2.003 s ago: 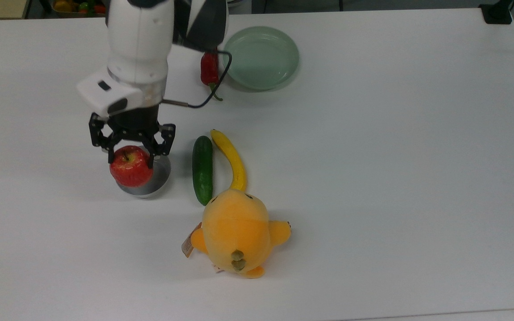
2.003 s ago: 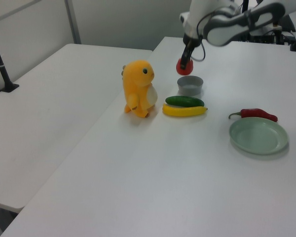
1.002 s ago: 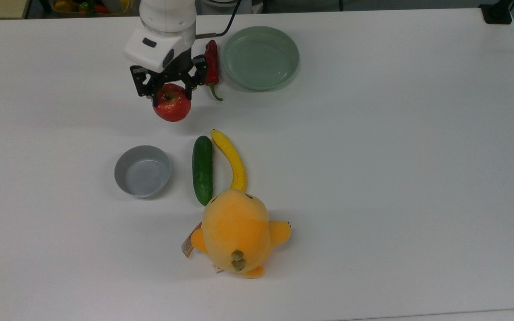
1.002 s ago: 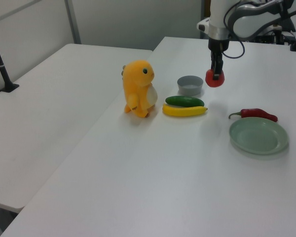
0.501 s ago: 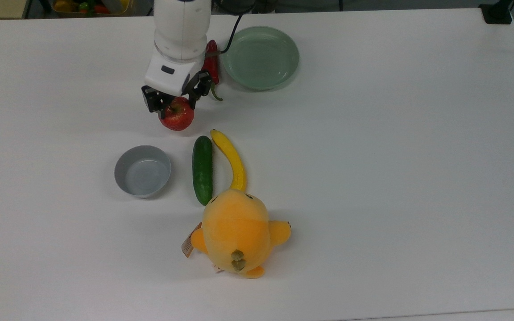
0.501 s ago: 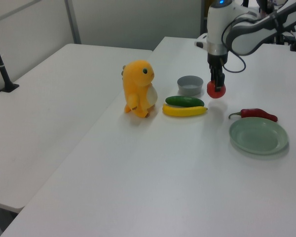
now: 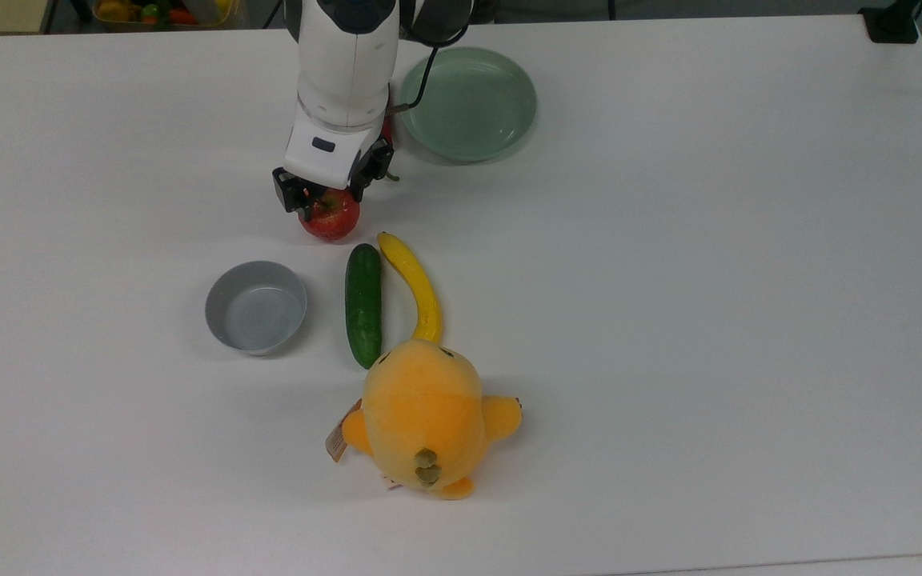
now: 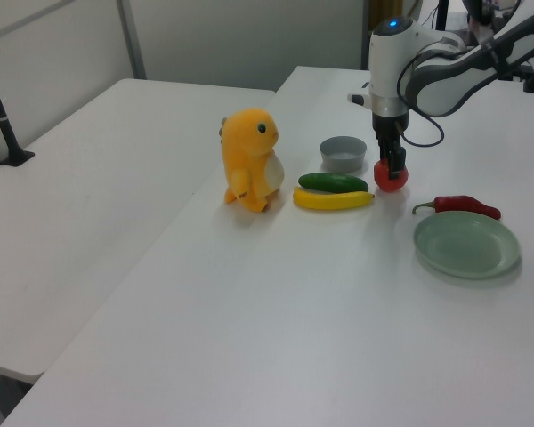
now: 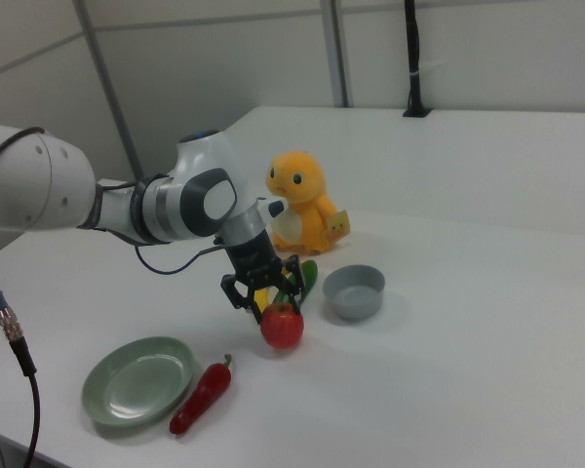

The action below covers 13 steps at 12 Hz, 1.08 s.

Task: Red apple placed in the center of the desktop
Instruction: 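Lower the apple onto the table beside the banana tip, then open the gripper and raise it away from the apple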

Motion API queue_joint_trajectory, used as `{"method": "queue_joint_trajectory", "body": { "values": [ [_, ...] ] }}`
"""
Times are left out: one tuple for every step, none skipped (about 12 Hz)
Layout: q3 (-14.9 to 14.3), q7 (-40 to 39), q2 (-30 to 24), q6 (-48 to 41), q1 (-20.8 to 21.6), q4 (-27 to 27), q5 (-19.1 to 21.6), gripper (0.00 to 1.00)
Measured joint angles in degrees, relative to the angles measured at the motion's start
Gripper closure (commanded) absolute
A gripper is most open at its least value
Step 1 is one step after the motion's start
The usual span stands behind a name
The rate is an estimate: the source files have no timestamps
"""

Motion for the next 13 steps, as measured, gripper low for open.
{"method": "queue_joint_trajectory", "body": {
  "values": [
    [0.00,0.00,-0.01,0.00,0.00,0.00,-0.01,0.00],
    [0.00,0.00,-0.01,0.00,0.00,-0.02,-0.01,0.00],
    [0.00,0.00,-0.01,0.00,0.00,-0.05,-0.01,0.00],
    [0.00,-0.01,-0.01,0.00,0.00,-0.05,-0.02,0.00],
    [0.00,-0.01,-0.01,0.00,-0.01,-0.05,-0.02,0.00],
    [0.00,-0.01,-0.02,0.00,-0.01,-0.05,-0.02,0.00],
    [0.00,-0.01,-0.12,0.00,-0.05,-0.04,-0.02,0.00],
    [0.00,0.00,-0.38,0.00,-0.13,0.04,-0.02,0.00],
    [-0.02,0.14,-0.95,0.00,-0.21,0.37,0.00,0.00],
    [-0.05,1.03,-1.91,-1.28,-0.28,1.25,0.02,0.00],
    [-0.05,2.80,-3.22,-5.07,-0.28,2.94,0.55,0.00],
    [-0.05,4.70,-4.47,-9.12,-0.28,4.94,2.31,0.00],
    [-0.05,7.28,-5.79,-12.04,-0.27,6.81,5.15,0.00]
  ]
}}
